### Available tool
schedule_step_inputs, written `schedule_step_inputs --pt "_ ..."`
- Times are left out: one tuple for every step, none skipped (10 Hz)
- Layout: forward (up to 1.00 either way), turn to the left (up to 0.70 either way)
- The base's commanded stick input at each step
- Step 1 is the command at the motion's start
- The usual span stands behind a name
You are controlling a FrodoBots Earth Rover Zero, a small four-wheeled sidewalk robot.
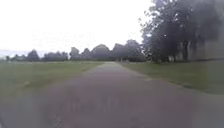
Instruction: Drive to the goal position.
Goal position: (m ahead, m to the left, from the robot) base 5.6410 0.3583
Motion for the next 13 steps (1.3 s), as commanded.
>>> schedule_step_inputs --pt "1.0 0.0" --pt "1.0 0.0" --pt "1.0 0.0" --pt "1.0 0.0" --pt "1.0 0.0" --pt "1.0 0.0" --pt "1.0 0.0" --pt "1.0 0.0" --pt "1.0 0.0" --pt "1.0 0.0" --pt "1.0 -0.27" --pt "1.0 -0.27" --pt "1.0 -0.27"
